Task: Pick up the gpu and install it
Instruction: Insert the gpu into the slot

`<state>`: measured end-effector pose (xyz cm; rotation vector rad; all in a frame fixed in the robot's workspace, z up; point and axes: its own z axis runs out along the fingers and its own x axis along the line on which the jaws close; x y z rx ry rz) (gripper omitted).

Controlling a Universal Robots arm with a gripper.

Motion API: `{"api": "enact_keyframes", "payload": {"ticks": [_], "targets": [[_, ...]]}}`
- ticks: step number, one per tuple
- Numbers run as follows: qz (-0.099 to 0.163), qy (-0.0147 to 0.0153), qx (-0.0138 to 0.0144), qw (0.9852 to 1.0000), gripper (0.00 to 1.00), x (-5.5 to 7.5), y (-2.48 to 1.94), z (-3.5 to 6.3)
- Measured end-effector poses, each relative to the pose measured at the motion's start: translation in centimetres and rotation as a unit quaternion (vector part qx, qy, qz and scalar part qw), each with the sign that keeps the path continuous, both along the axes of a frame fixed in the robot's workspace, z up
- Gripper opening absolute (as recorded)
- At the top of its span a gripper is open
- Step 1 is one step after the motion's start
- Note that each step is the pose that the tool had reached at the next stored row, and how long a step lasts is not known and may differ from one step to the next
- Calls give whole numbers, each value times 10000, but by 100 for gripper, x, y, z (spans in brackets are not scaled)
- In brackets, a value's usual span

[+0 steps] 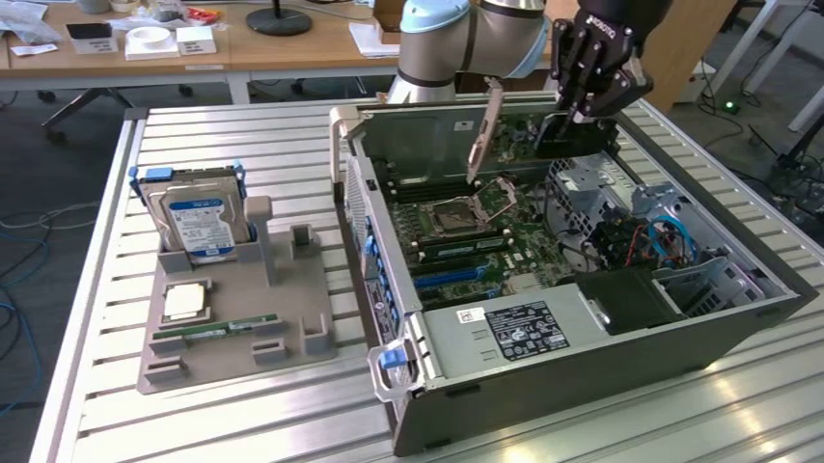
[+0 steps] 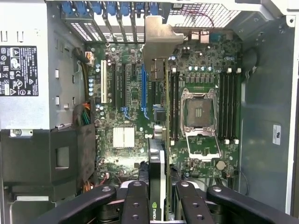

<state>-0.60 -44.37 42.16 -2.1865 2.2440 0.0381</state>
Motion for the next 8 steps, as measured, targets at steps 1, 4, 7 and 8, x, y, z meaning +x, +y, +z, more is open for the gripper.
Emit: {"api": "enact_keyframes", "payload": {"ticks": [1,4,7,8], "targets": [[0,-3,-1,10000,27,-4,0,-16],[0,-9,-2,10000,27,-14,0,-62],[1,-11,-3,10000,27,-16,0,-76],[1,-11,-3,10000,27,-16,0,-77]]}}
